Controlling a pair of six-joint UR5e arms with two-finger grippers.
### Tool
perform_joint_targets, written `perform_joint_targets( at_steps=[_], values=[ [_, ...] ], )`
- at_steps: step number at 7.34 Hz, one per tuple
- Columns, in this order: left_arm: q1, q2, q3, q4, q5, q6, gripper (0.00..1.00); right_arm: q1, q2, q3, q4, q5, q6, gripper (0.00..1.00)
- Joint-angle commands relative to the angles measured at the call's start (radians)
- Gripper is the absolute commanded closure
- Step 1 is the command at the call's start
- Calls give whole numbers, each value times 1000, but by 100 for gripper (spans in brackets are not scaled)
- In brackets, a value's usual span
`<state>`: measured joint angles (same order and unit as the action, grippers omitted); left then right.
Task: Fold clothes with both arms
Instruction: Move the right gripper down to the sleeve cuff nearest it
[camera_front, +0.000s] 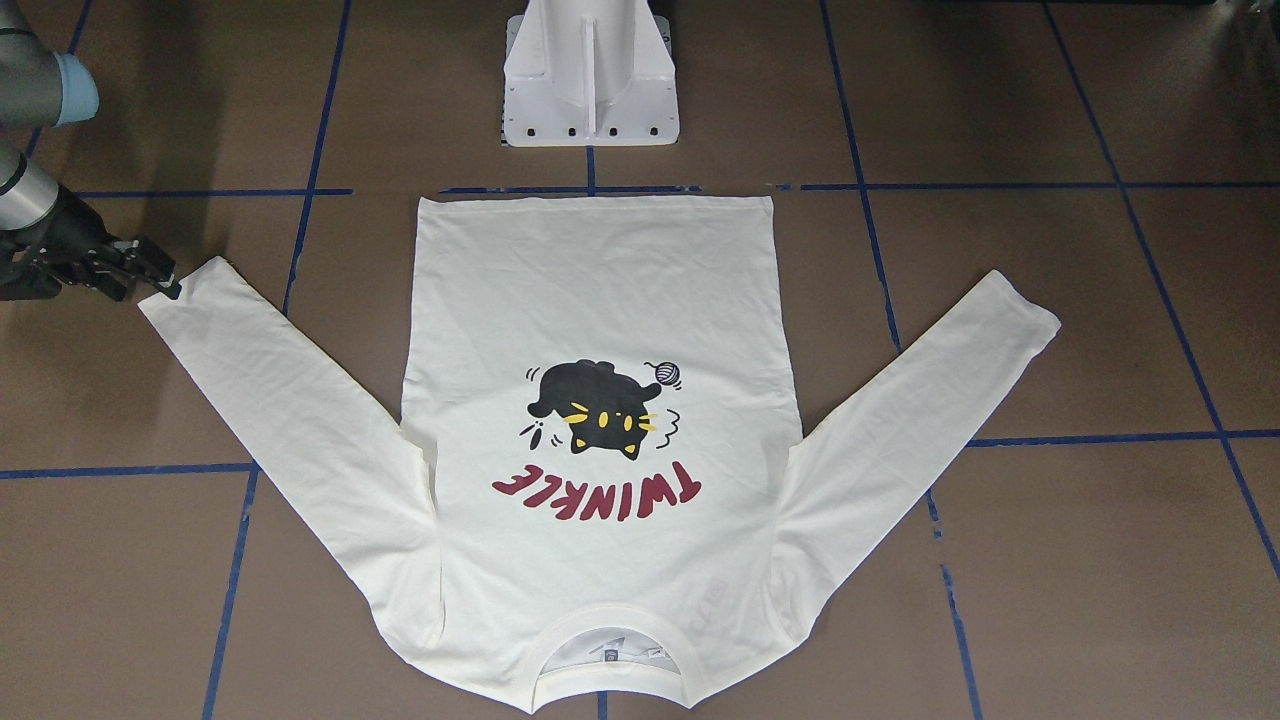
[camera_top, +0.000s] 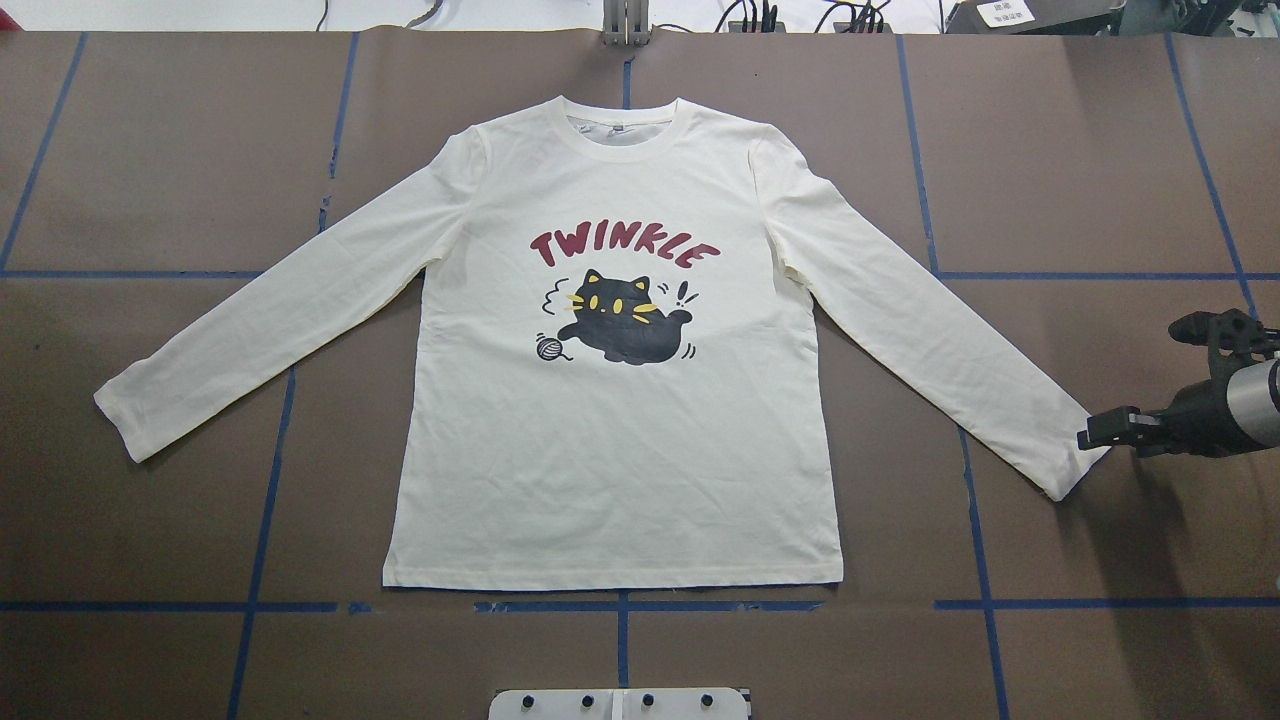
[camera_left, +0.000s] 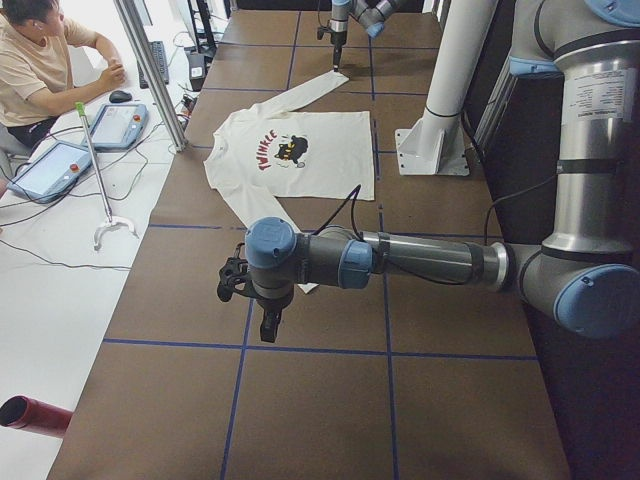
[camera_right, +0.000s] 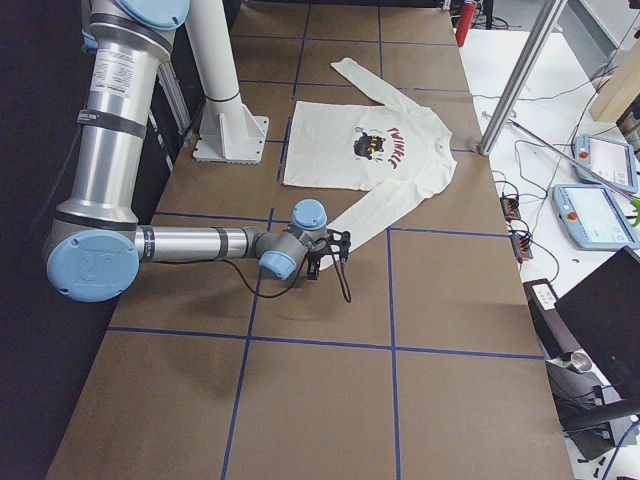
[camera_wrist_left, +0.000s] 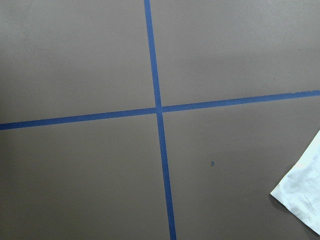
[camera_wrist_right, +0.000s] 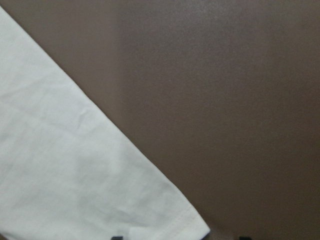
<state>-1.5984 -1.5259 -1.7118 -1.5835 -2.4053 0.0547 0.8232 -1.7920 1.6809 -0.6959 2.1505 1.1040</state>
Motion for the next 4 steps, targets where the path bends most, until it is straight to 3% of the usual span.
perform_joint_targets(
  at_steps=[1, 2, 3, 4],
  values=[
    [0, 1, 0, 0, 0, 1, 0, -7, 5, -7, 1, -38, 8, 27],
    [0, 1, 0, 0, 0, 1, 0, -6, 3, -7, 1, -52, 10, 44],
    [0, 1, 0, 0, 1, 1, 0, -6, 3, -10, 1, -54, 10, 69],
    [0, 1, 0, 0, 0, 1, 0, -6, 0, -10, 1, -52, 10, 72]
  ],
)
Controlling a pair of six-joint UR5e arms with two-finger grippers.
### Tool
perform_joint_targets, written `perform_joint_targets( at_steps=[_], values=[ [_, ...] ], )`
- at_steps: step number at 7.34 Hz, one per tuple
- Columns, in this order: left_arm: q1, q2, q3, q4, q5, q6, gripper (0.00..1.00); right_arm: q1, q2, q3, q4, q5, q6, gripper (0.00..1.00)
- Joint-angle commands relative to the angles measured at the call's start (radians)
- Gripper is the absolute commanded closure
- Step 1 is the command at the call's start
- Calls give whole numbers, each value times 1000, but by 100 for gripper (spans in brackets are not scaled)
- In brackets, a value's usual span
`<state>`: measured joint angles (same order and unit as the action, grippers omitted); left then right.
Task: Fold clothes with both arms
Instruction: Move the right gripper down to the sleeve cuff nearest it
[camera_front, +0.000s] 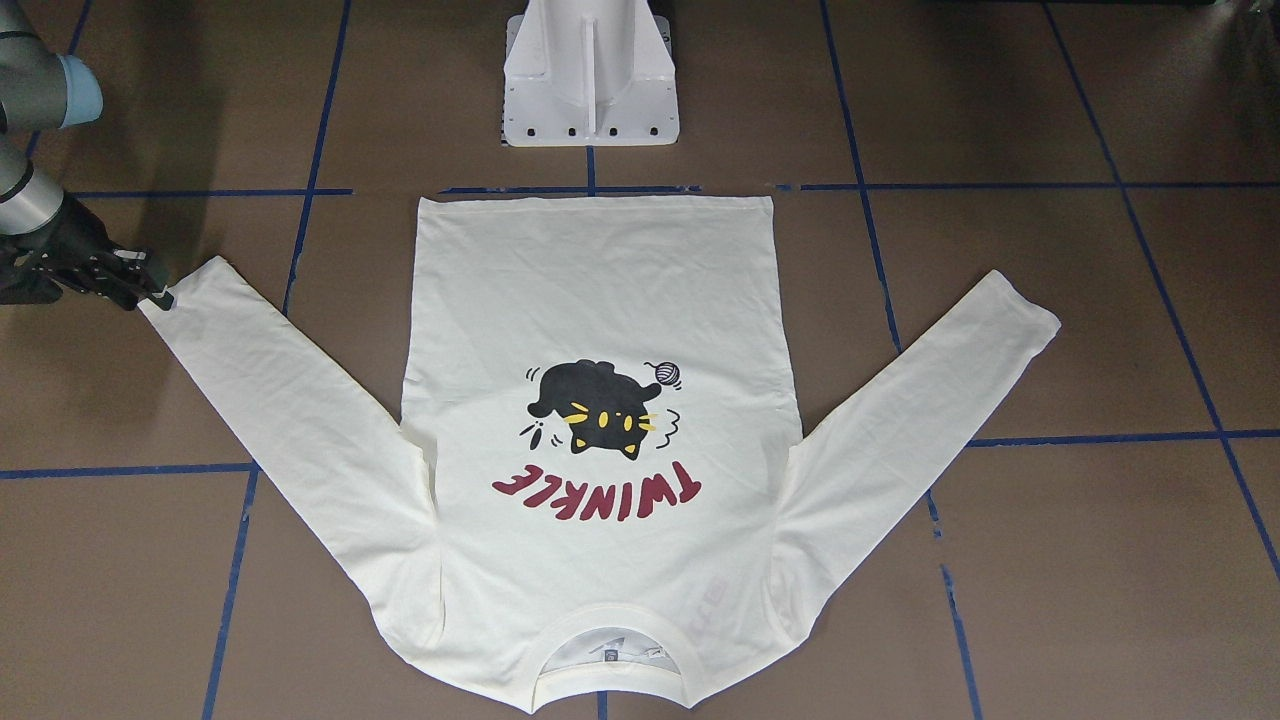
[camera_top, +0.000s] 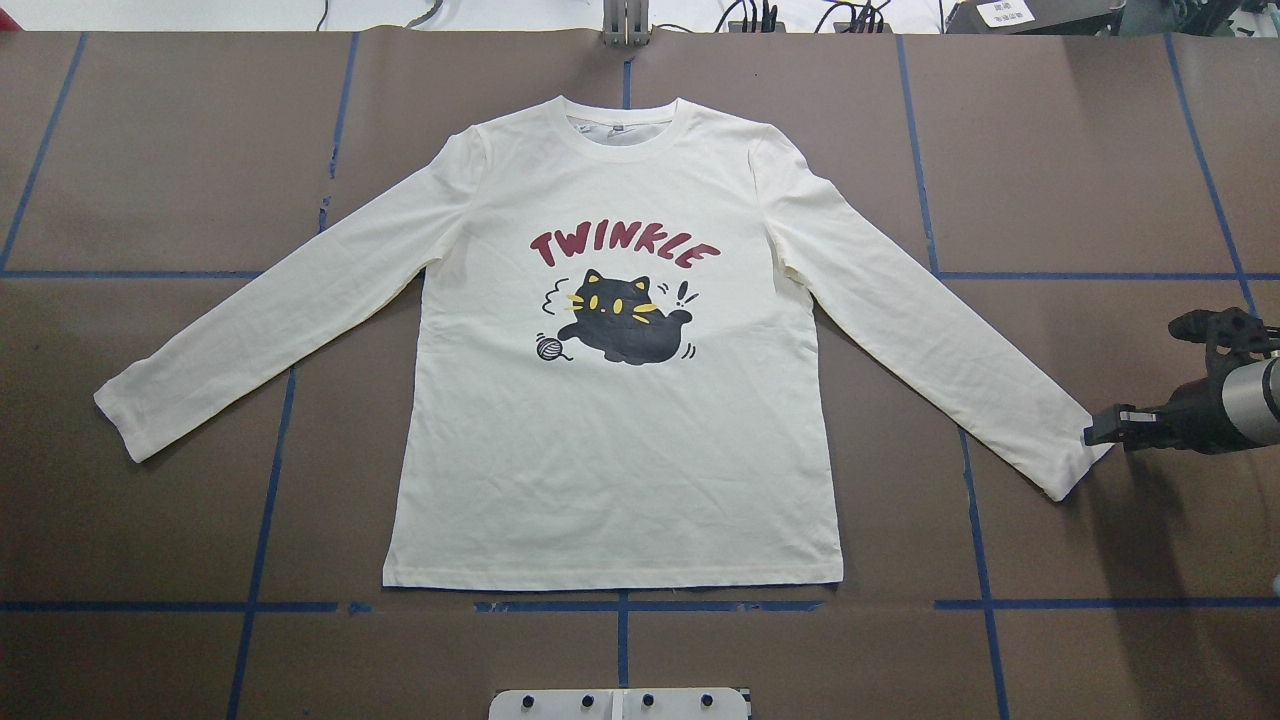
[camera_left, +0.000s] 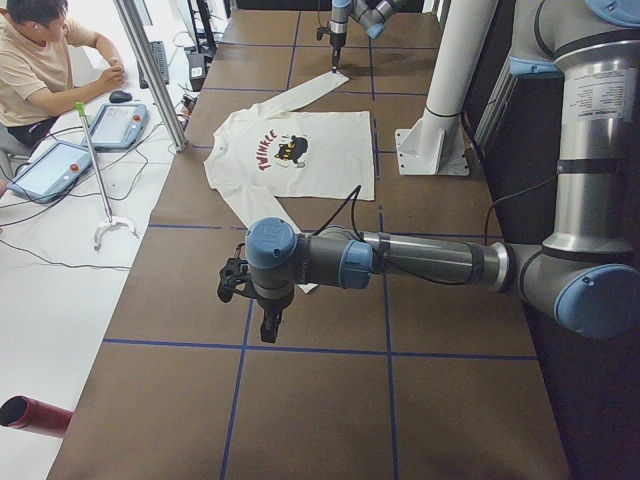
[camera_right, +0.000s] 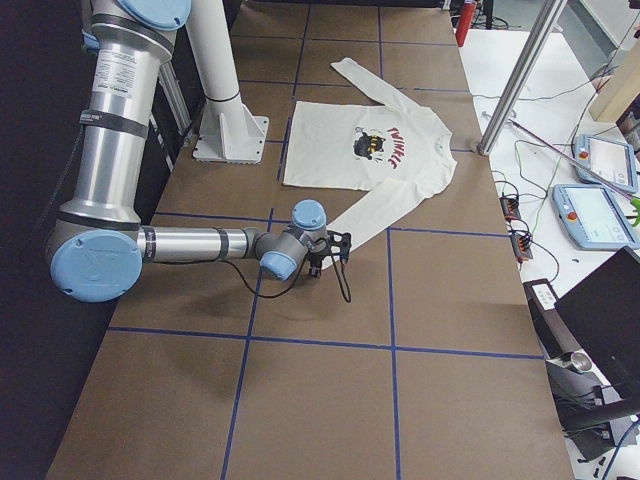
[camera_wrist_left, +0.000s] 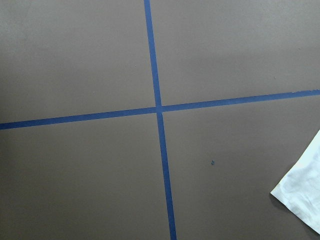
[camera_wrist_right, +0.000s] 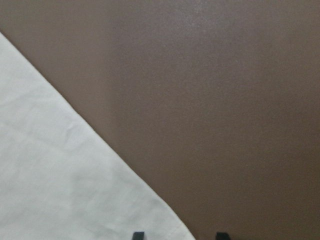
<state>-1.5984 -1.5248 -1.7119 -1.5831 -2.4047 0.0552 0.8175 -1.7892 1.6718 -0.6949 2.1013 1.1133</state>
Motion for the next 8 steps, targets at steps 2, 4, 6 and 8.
perform_joint_targets(
  at_steps=[2, 4, 6, 8],
  values=[
    [0, 0, -2, 0, -1, -2, 0, 2, -6, 6, 0, 3, 0, 100],
    [-2, 0, -3, 0, -1, -2, 0, 2, -6, 23, 2, 17, 0, 100],
    [0, 0, -43, 0, -5, -5, 0, 6, 5, 127, -14, 34, 3, 100],
    [3, -3, -69, 0, -80, -6, 0, 102, 223, 140, -175, 92, 5, 100]
  ],
)
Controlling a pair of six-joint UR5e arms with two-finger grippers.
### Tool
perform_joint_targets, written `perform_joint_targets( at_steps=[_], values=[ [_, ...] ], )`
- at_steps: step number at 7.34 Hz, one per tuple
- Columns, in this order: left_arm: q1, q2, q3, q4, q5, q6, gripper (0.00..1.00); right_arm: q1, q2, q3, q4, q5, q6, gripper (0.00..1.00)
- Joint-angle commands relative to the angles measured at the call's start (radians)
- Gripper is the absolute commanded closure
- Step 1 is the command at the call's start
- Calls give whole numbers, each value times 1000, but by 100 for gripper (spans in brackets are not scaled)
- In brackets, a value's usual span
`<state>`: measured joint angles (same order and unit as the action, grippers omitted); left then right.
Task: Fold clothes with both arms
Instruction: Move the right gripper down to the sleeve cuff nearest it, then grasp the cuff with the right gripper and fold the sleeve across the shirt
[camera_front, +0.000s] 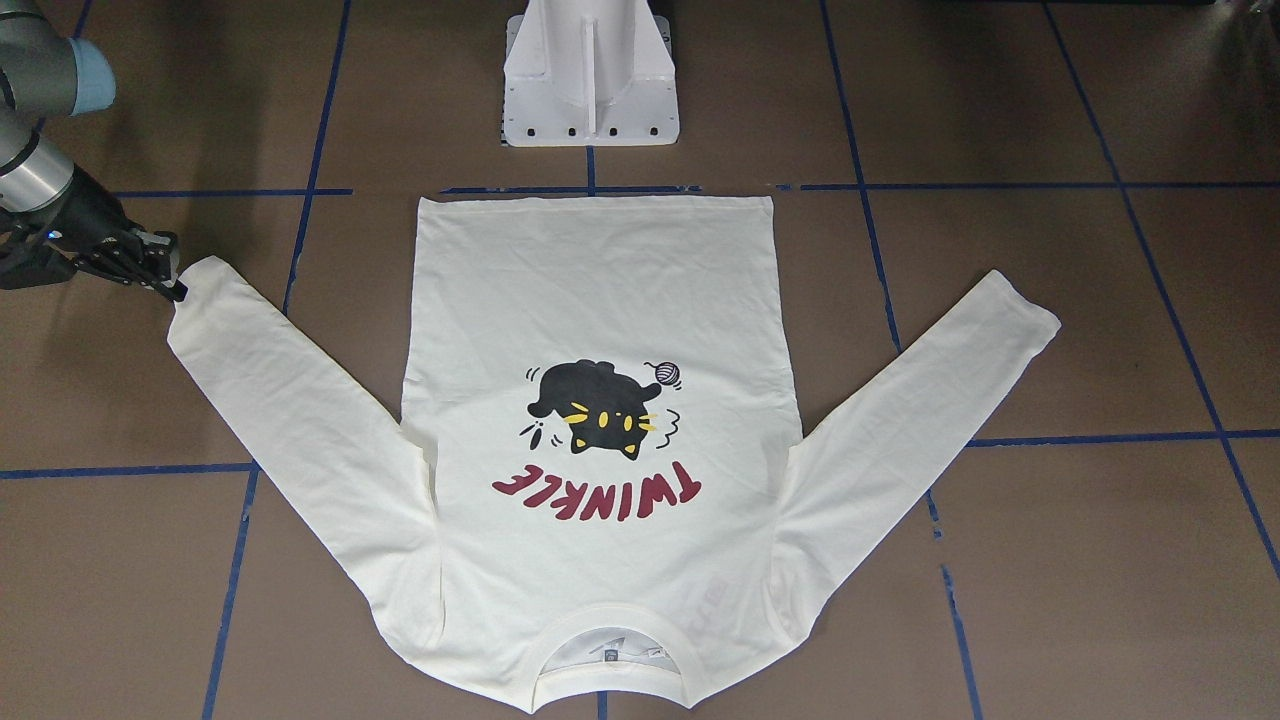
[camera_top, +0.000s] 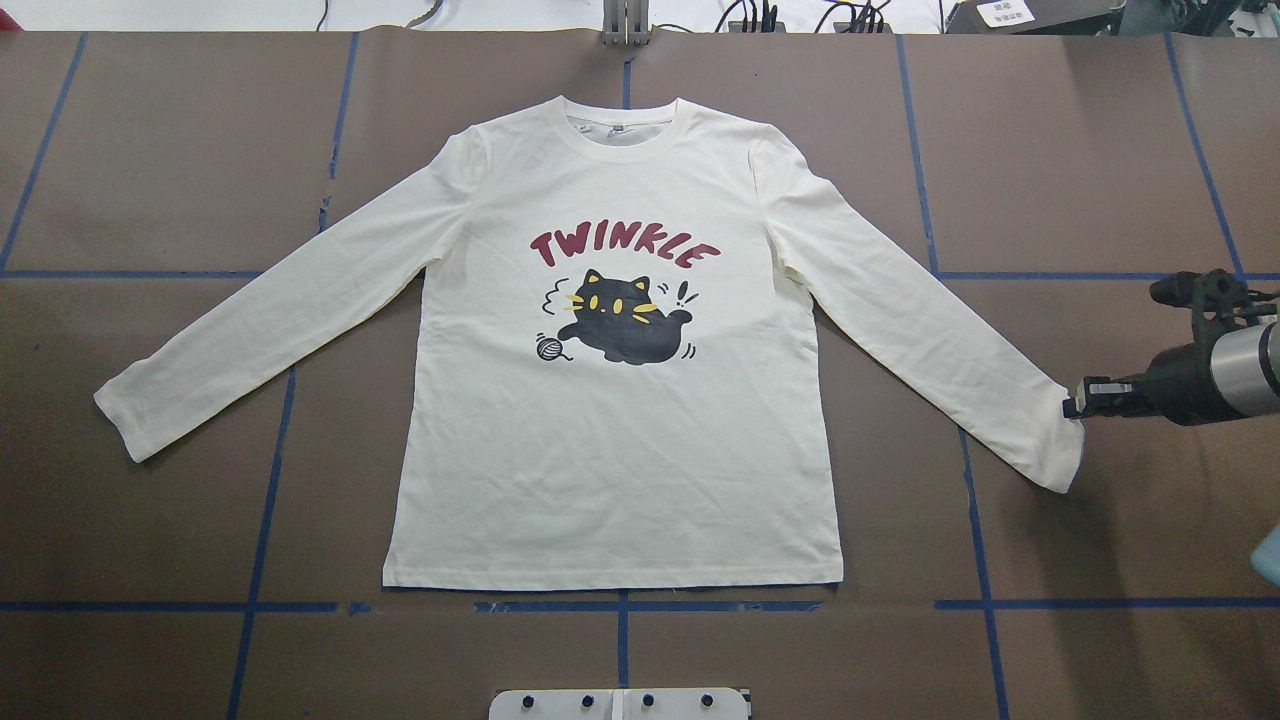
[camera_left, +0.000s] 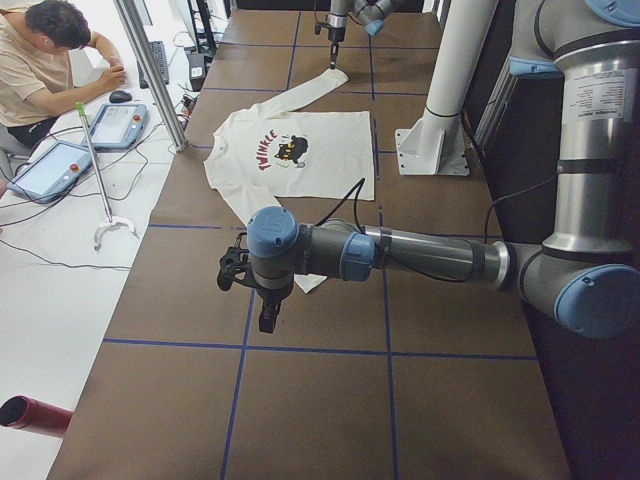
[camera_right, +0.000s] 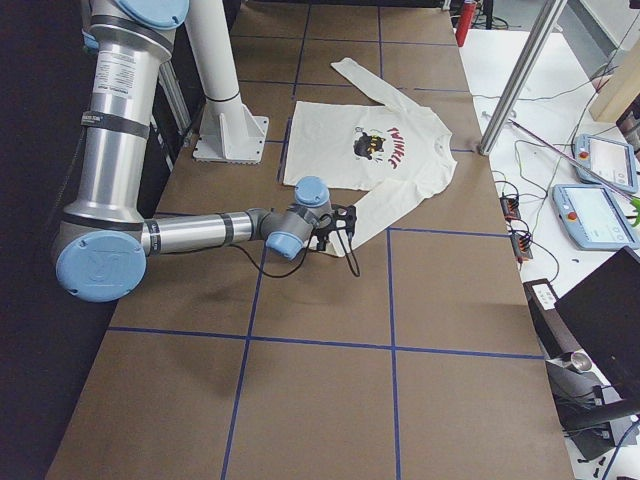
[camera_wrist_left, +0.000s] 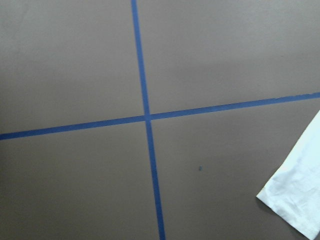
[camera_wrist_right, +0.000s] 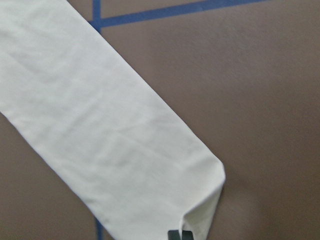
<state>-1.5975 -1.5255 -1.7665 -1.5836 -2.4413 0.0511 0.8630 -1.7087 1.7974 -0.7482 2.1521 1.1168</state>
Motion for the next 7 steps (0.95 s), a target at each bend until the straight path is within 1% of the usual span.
perform_joint_targets(
  at_steps=[1, 2, 3, 4, 5, 6, 7],
  values=[
    [2, -7, -14, -1, -51, -2, 0, 60, 313, 14, -310, 43, 11, 100],
    [4, -7, -16, -21, -51, 1, 0, 53, 507, 4, -491, 40, 74, 100],
    [4, -2, -15, -57, -54, -1, 0, 16, 697, -66, -594, 17, 189, 100],
    [5, -1, -13, -58, -67, -1, 0, -31, 889, -214, -588, -45, 280, 100],
    [5, -1, -14, -59, -68, -2, 0, -133, 1061, -394, -500, -178, 290, 100],
    [5, 1, -16, -59, -74, -2, 0, -241, 1236, -649, -341, -351, 326, 100],
    [7, 1, -13, -59, -74, -1, 0, -298, 1353, -803, -280, -418, 357, 100]
  ],
)
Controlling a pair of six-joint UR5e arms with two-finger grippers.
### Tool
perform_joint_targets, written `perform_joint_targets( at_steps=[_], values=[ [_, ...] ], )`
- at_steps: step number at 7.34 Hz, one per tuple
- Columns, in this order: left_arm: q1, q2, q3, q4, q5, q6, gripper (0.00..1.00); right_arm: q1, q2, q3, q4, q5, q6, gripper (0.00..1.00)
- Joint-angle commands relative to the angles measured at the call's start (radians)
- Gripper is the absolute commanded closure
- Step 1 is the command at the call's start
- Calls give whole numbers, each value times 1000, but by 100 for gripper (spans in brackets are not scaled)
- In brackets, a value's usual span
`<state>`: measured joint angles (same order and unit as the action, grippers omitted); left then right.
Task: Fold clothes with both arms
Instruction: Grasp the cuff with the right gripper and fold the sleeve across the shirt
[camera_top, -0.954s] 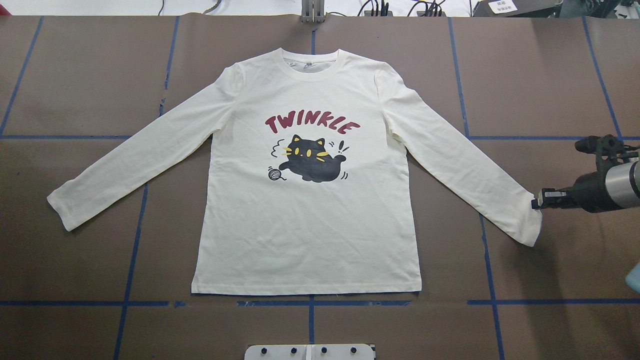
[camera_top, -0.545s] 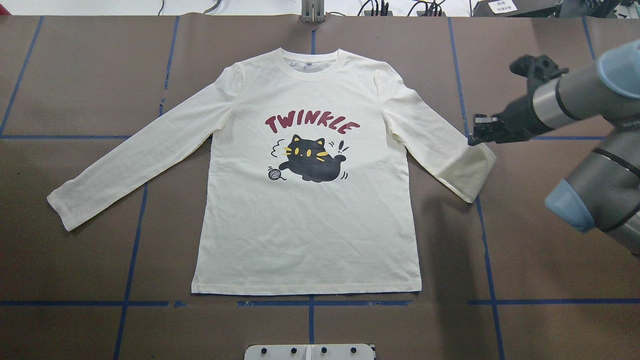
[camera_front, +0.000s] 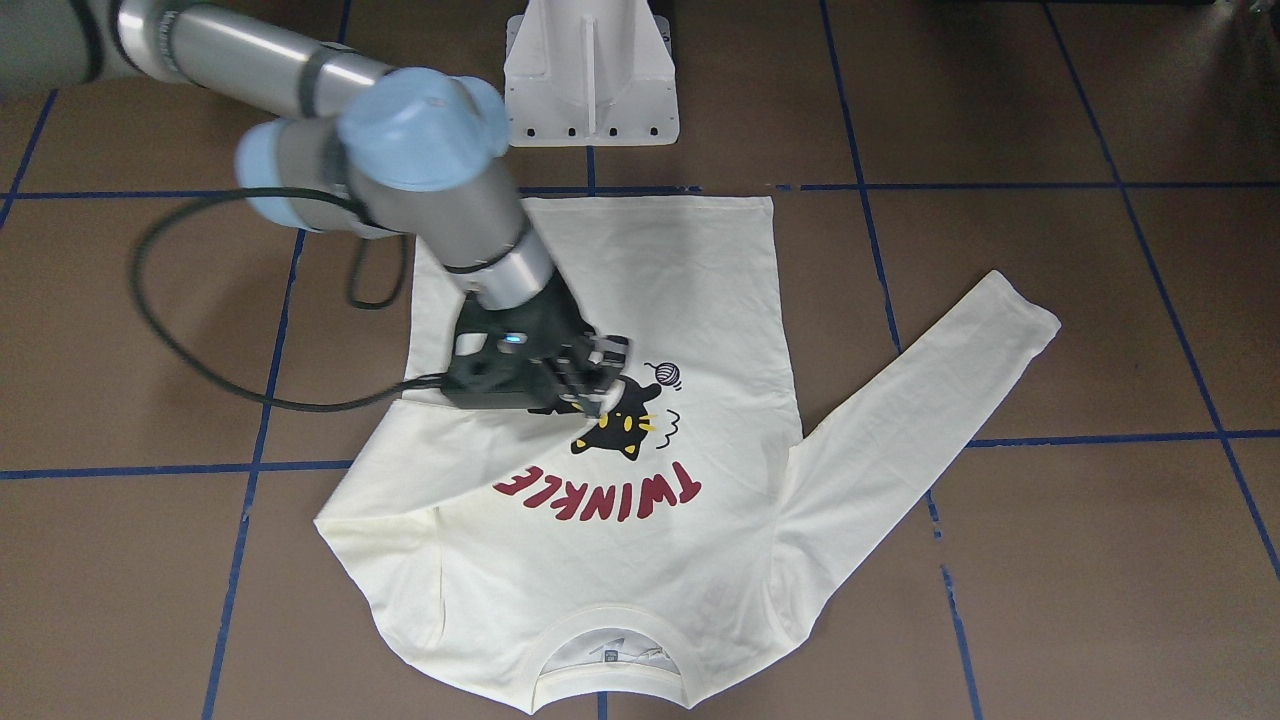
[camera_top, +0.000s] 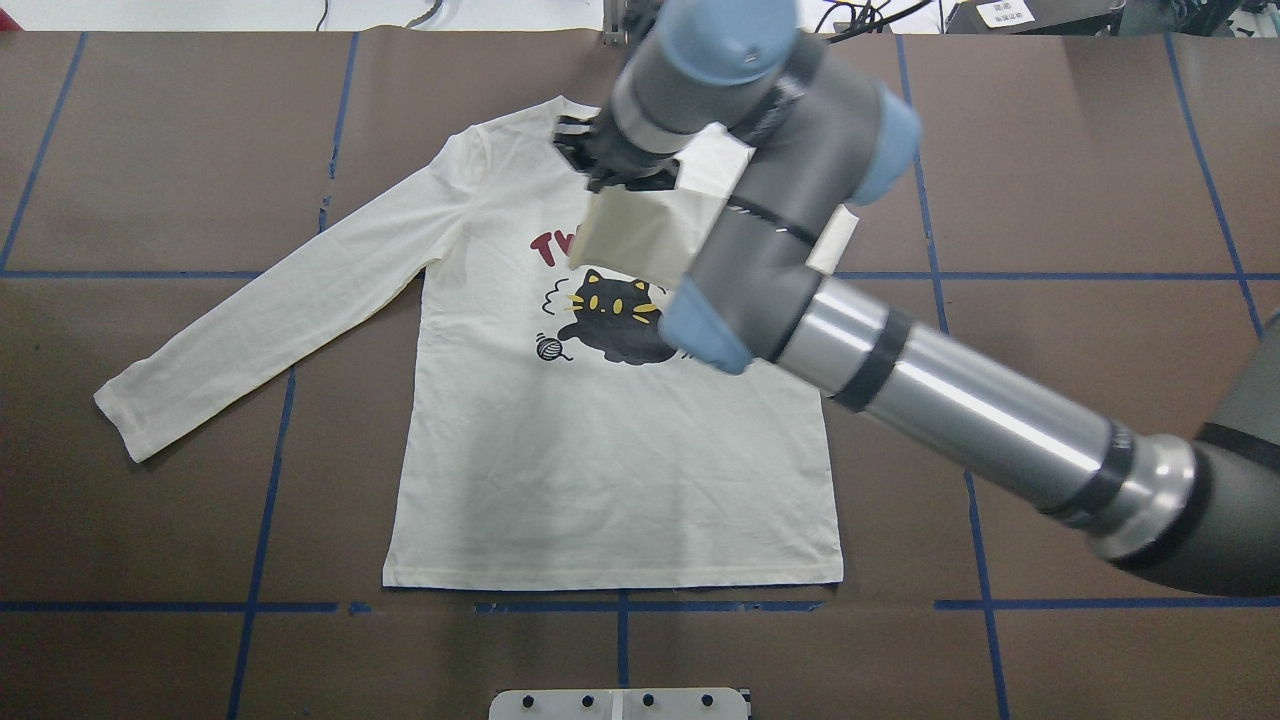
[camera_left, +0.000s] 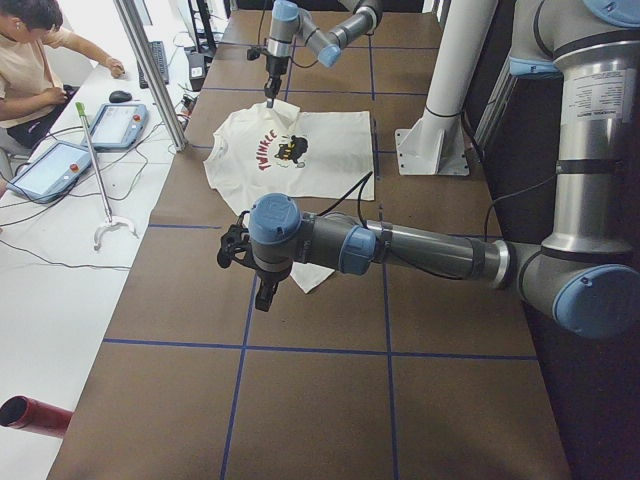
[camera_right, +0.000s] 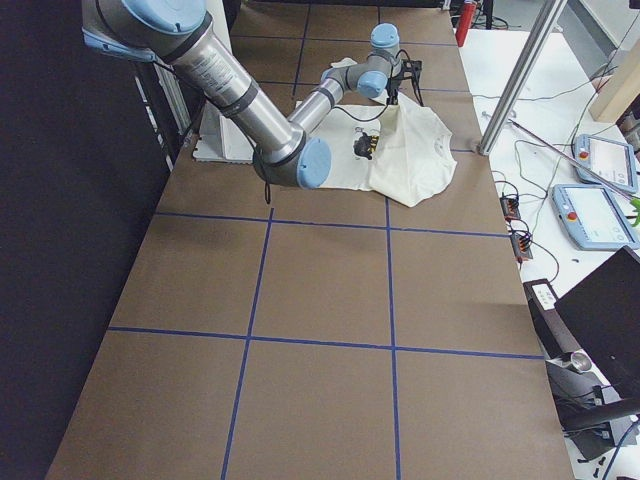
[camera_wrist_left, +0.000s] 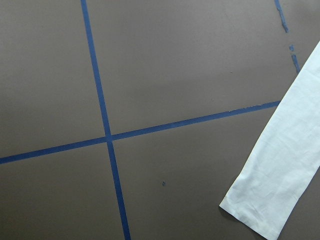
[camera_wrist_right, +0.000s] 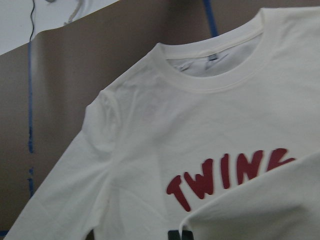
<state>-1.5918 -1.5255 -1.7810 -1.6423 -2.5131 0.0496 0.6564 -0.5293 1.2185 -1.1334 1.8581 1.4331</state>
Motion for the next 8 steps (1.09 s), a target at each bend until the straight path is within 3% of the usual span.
perform_joint_targets(
  at_steps=[1, 3, 4, 5, 6, 7, 8],
  values=[
    [1, 1, 2, -4, -3, 1, 0, -148, 186, -247, 138, -181, 38, 93],
    [0, 1, 0, -4, -3, 1, 0, -198, 233, -335, 150, -249, 38, 82],
    [1, 1, 0, -2, -4, -1, 0, -199, 235, -358, 185, -260, 38, 39],
    [18, -1, 2, -4, -30, -10, 0, -198, 236, -373, 196, -267, 38, 28],
    [82, -8, 5, -51, -44, -118, 0, -195, 242, -375, 198, -269, 38, 25],
    [172, -7, 14, -191, -36, -255, 0, -180, 242, -357, 198, -266, 55, 21],
    [252, -10, 41, -236, 3, -450, 0, -132, 170, -258, 192, -226, 93, 13]
  ],
)
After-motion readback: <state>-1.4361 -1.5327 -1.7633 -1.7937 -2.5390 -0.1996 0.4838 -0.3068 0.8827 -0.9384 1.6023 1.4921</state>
